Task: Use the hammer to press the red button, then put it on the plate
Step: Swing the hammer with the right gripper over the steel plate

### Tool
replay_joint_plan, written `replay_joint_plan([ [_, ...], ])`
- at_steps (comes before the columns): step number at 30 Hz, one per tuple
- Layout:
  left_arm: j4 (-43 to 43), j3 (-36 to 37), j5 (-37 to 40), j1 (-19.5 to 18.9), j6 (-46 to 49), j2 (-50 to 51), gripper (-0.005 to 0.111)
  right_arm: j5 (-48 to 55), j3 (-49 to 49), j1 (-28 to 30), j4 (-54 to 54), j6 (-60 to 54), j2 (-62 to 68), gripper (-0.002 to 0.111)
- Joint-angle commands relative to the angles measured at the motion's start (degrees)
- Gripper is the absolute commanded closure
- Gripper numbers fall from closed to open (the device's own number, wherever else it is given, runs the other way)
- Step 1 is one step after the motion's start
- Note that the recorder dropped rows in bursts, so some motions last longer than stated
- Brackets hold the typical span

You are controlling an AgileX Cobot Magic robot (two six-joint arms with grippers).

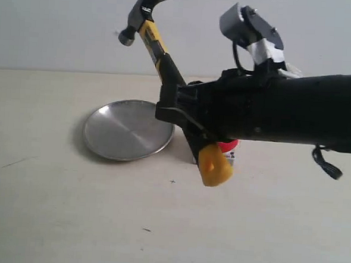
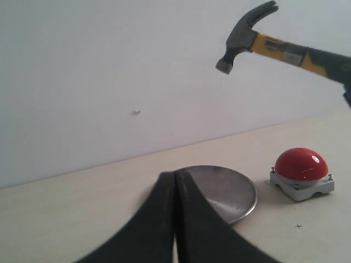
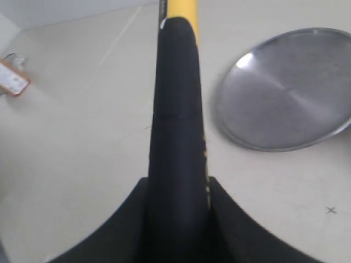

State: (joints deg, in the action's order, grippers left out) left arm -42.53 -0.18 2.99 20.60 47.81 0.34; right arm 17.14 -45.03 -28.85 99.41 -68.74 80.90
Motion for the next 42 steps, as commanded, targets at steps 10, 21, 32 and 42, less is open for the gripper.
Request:
replay_joint_plan([
  [10,-0.1,0.2,0.7,-0.1,-0.1,-0.3,0.107,-10.1,-24.4,-3.2,0.5,3.4,27.4,0.108],
  [21,-0.1,0.2,1.4,-0.1,-0.1,-0.3,0.107,2.9,-34.9,1.1,0.5,5.9,41.3,0.108],
  [32,-0.1,0.2,1.5,-0.1,-0.1,-0.3,0.107,3.7,-35.3,4.8,0.5,5.6,45.1,0.108],
  [42,-0.1,0.2,1.5,-0.1,-0.1,-0.3,0.107,1.7,-35.3,4.8,0.5,8.9,47.0,0.108],
])
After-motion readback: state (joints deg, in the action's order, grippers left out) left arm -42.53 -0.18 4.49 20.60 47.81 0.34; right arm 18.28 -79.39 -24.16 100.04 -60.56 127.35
